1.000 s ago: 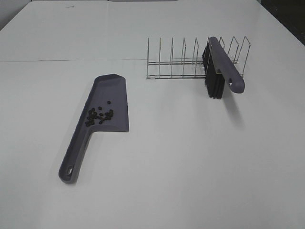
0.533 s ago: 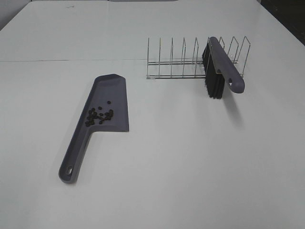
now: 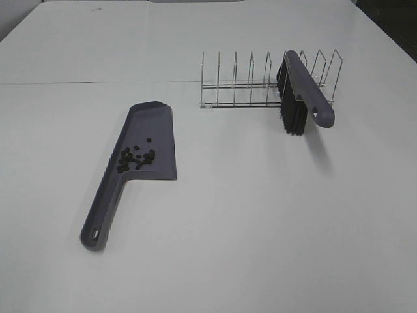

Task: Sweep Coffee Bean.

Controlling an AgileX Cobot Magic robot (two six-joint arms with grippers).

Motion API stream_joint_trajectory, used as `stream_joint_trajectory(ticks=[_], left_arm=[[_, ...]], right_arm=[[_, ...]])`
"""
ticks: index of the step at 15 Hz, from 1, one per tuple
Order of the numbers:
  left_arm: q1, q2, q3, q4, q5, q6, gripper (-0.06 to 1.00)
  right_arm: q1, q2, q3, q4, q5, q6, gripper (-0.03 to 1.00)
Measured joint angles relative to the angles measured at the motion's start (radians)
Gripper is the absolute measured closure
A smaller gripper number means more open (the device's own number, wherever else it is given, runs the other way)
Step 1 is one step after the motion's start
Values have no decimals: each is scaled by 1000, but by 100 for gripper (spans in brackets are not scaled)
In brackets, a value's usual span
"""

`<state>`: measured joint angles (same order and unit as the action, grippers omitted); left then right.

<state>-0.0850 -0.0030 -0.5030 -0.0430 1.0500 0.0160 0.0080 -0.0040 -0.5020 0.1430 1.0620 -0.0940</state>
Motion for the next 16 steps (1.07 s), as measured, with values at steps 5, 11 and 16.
stream_joint_trajectory(ticks=[5,11,16], left_arm=[[0,0,0,0,0,0,26],[0,0,0,0,0,0,26],[0,0,0,0,0,0,26]], right_arm=[[0,0,0,0,0,0,21],[0,0,0,1,0,0,21],[0,0,0,1,0,0,21]])
